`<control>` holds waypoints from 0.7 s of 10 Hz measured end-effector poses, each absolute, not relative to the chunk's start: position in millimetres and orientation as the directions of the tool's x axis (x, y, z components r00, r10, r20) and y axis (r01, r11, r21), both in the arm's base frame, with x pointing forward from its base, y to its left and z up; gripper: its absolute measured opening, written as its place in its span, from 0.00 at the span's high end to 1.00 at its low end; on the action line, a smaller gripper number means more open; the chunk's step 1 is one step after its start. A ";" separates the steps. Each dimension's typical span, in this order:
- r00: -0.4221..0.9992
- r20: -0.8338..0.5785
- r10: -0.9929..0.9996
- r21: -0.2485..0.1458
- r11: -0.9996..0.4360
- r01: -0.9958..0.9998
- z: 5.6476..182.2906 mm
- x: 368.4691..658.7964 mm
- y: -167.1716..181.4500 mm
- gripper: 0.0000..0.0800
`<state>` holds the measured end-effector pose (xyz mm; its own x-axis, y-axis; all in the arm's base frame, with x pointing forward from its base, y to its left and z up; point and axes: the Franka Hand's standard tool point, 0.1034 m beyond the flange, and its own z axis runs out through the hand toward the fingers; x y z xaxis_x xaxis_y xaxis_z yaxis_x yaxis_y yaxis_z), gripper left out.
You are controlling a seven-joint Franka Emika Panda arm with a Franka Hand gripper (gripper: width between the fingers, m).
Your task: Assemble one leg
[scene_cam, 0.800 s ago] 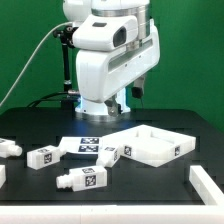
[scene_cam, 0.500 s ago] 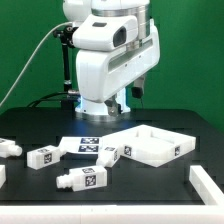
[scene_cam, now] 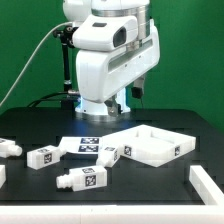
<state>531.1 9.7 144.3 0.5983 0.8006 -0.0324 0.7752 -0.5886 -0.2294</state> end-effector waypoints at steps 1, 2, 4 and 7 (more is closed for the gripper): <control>0.598 -0.034 0.801 -0.230 -0.588 0.775 135.9 525.5 -1.5 0.19; 0.586 -0.040 0.809 -0.245 -0.576 0.780 126.6 518.0 -15.7 0.19; 0.481 0.009 0.877 -0.216 -0.468 0.857 101.4 514.5 -37.6 0.19; 0.497 -0.005 0.867 -0.310 -0.474 0.824 89.2 510.7 -45.9 0.19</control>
Offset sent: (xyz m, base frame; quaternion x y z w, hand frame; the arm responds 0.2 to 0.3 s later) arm -0.0151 -0.0331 -0.0461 -0.0434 0.0698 -0.1455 0.9859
